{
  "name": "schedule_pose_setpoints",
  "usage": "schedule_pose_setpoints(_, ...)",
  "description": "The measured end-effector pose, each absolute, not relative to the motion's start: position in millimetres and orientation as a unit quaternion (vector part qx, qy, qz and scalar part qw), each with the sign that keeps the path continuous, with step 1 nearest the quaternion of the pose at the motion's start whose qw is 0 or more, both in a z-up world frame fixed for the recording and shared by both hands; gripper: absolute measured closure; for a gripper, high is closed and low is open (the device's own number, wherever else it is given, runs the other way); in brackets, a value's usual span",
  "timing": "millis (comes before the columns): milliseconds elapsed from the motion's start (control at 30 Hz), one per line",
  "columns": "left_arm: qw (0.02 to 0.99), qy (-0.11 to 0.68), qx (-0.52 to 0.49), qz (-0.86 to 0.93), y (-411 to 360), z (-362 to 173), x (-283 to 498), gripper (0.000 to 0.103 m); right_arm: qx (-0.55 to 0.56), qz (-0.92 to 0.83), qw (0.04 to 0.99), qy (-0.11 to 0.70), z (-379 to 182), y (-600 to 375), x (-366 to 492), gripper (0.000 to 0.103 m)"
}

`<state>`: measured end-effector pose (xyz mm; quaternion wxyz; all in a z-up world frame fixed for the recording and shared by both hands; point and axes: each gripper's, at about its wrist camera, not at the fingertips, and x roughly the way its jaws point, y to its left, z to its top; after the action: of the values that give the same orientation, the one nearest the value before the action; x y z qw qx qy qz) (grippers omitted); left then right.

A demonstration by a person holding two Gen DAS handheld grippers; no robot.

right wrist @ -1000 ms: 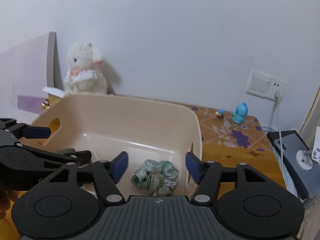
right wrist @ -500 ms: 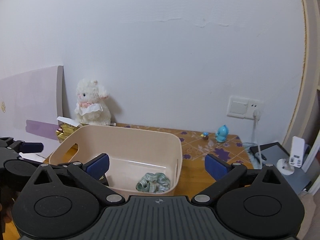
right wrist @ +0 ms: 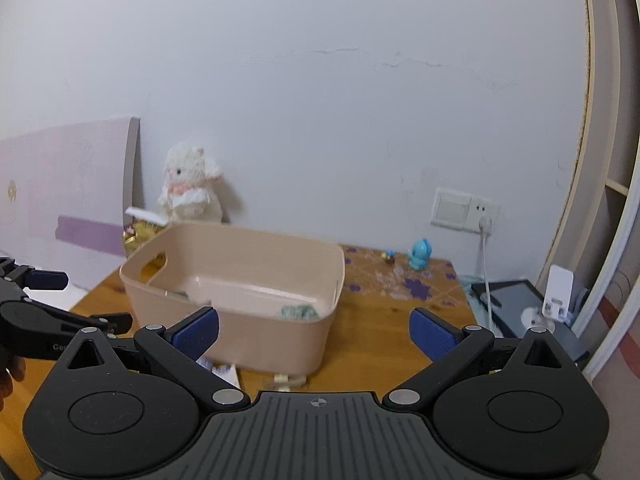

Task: Organize objects
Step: 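Reach the left tool to the tea box and right tool to the orange cloth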

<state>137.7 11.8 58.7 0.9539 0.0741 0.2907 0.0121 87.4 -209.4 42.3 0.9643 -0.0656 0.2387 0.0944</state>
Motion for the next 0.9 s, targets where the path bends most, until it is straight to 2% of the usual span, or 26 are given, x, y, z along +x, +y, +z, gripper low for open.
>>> schedule_pose_setpoints(567,0.926,0.37,0.069,0.004,28.7,-24.3,120.8,0.01,-0.062,0.093,0.927,0.358,-52.7,-205.0,99.5,0.0)
schedule_pose_setpoints(900,0.918,0.391,0.06,-0.001,34.9,-47.5,138.1,0.01,-0.063,0.11,0.909,0.396,-88.1,-188.1,120.9,0.0)
